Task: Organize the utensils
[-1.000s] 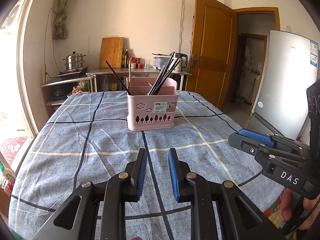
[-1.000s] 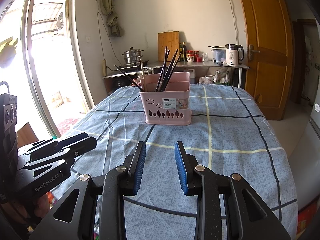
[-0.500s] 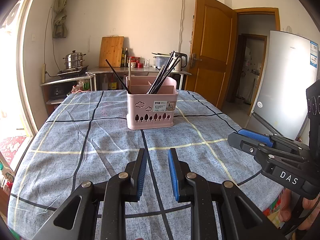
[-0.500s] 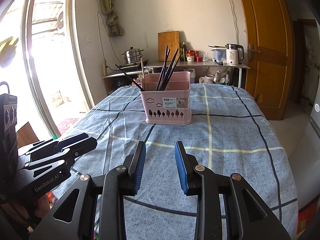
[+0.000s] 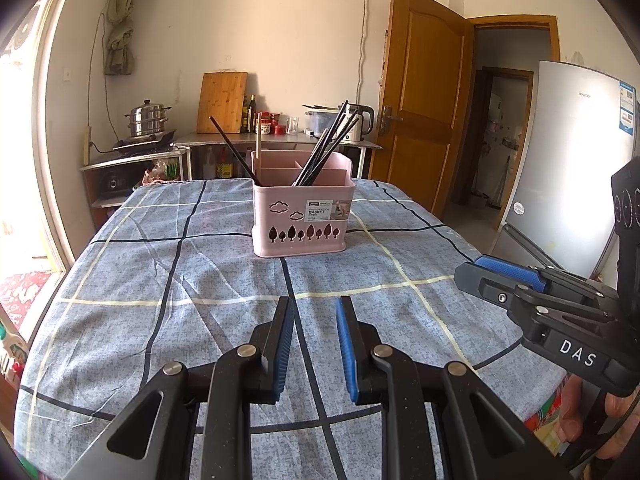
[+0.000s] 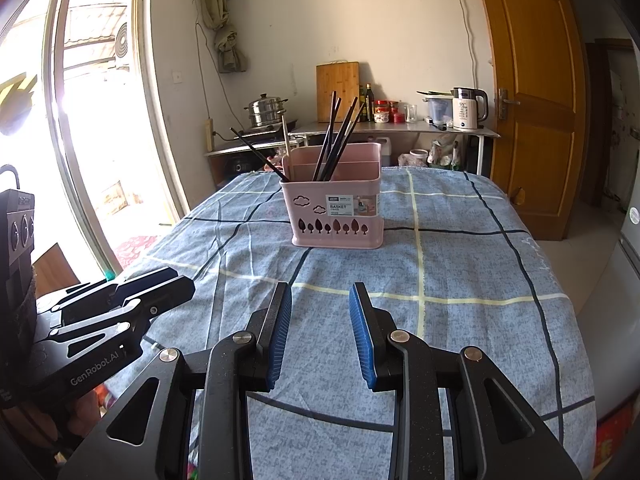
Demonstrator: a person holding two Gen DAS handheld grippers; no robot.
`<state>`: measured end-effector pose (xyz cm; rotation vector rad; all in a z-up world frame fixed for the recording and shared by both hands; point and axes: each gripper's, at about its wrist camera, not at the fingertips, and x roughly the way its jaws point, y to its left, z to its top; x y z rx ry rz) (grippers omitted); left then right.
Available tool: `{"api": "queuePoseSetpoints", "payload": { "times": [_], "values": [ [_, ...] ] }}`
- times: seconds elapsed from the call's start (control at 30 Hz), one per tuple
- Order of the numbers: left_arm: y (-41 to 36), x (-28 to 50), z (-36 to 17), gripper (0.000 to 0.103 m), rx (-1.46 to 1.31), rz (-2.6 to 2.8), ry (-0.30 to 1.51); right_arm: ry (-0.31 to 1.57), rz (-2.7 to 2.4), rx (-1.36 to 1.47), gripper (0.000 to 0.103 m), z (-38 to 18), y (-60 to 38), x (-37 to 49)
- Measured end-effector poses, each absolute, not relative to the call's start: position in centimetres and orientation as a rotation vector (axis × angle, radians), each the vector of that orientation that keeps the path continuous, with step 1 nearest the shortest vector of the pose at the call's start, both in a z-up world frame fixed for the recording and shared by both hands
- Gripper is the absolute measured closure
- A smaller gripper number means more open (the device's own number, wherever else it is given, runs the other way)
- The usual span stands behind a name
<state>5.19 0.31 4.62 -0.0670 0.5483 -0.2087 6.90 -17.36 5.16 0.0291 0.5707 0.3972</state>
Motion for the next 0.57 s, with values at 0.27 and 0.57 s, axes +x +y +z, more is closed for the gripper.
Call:
{"api": "queuePoseSetpoints", "payload": {
  "times": [0.27,0.57],
  "values": [
    [0.33,5.11,4.52,0.081,-0.063,-0.189,0.546,0.572,0.397,0.029,0.072,5.17,-17.38,6.91],
    [0.23,4.93,4.43,0.081,-0.06,-0.172,0.535,0.574,0.398,0.029,0.072,5.24,-17.59,6.84]
  ]
}}
